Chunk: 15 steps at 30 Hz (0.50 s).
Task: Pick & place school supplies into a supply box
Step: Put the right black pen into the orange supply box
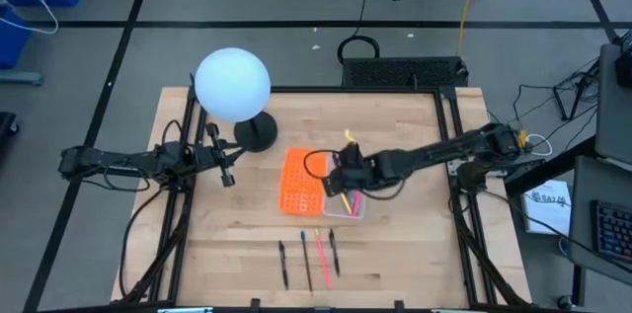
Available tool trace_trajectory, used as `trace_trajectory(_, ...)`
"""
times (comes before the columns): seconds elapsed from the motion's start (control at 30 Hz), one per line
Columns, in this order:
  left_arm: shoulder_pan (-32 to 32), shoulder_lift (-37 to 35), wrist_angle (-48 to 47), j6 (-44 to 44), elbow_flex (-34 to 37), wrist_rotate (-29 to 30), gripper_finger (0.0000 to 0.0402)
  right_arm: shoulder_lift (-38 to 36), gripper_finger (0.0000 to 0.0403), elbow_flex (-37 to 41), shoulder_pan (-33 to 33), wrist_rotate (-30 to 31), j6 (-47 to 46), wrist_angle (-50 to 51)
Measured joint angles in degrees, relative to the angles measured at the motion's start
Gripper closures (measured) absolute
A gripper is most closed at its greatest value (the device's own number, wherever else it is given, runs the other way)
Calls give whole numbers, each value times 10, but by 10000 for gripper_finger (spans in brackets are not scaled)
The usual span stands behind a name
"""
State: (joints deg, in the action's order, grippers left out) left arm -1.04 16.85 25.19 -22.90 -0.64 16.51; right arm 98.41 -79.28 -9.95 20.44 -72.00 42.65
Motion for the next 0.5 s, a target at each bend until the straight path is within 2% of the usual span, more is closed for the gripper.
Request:
trace_trajectory(0.13,0,0,0,0,0,0,355,-1,382,62,44,-39,17,-102)
trace_trajectory(0.37,0,0,-1,1,0,0,355,0,382,186,75,-108,-36,-285)
trace_trajectory(0.5,0,0,-1,1,0,1,355,0,382,233,84,-132,-66,-334)
